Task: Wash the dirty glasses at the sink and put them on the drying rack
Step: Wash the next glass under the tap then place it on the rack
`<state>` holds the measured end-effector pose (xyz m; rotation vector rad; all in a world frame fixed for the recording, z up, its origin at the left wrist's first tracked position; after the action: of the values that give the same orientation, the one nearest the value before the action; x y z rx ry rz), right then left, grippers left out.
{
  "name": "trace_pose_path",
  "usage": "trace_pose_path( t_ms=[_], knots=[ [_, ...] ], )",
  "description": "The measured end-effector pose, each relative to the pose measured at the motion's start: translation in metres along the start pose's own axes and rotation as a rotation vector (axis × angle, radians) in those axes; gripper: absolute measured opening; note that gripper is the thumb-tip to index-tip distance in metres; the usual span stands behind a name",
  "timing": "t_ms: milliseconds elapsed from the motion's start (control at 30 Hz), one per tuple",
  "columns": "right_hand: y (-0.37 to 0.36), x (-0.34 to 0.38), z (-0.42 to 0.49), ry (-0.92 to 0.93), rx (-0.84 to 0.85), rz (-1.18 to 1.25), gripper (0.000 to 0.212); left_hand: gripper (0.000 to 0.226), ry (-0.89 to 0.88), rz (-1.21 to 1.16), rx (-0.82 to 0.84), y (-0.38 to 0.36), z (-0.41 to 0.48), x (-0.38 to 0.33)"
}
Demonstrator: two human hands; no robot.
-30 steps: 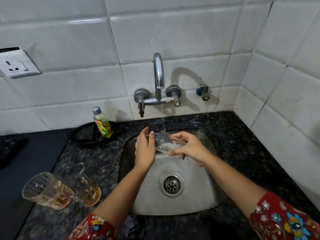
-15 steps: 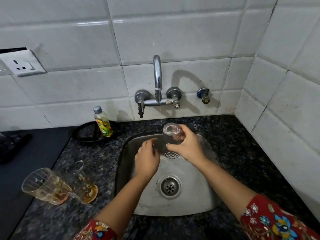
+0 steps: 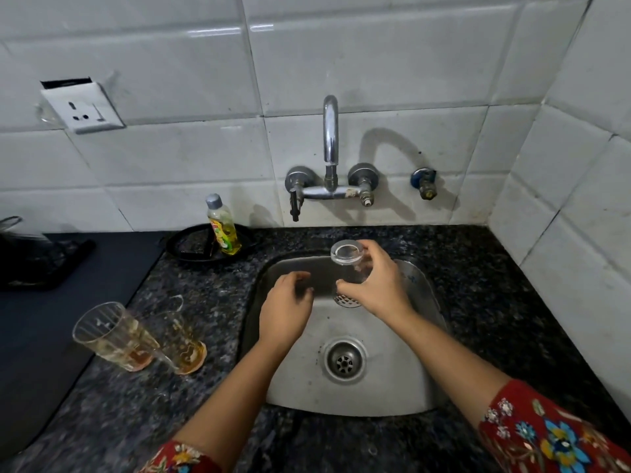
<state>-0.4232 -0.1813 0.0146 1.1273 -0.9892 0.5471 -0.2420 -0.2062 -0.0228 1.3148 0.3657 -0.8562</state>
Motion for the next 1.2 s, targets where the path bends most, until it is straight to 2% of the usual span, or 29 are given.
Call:
trace_pose_path(
  t_ms=[67,233,300,400,500,700,900,1033,1200],
  knots=[
    [-0.007,-0.004,0.004,-0.133,0.035,0.163,0.051,0.029,0.041,-0.111,0.004,0.007,0.003,0.009],
    [-0.072,0.020,0.000,-0.640,0.307,0.953,0.007,0.020,0.160,-0.555,-0.092,0.070,0.025,0.032],
    [-0.106,0.050,-0.003,-0.733,0.389,1.154,0.012,0.023,0.153,-0.637,-0.139,0.115,0.035,0.042],
    [-0.159,0.104,-0.005,-0.752,0.477,1.269,0.009,0.021,0.124,-0.671,-0.179,0.184,0.045,0.064],
    [-0.224,0.156,-0.009,-0.782,0.559,1.304,0.010,0.020,0.075,-0.670,-0.219,0.253,0.052,0.102],
    [-0.355,0.234,-0.019,-0.869,0.655,1.266,0.033,0.022,0.129,-0.590,-0.336,0.361,0.040,0.222],
    [-0.480,0.287,-0.017,-0.900,0.678,1.028,0.023,0.021,0.250,-0.508,-0.474,0.441,0.019,0.346],
    [-0.554,0.315,-0.007,-0.842,0.692,0.902,0.016,0.021,0.342,-0.483,-0.537,0.472,0.005,0.418],
    [-0.631,0.335,0.014,-0.604,0.618,0.710,0.050,0.018,0.431,-0.518,-0.620,0.490,-0.010,0.485]
  ],
)
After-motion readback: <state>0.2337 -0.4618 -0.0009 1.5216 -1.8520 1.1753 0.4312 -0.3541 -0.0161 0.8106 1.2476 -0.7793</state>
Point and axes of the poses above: each hand's wrist, its own z-axis towards the middle knuckle, its own y-axis out of the back of the hand, x = y × z, the point moved 9 cm from there along z, towards the middle knuckle, and after that the axes turned 11 degrees about -y, right-handed, at the moved point
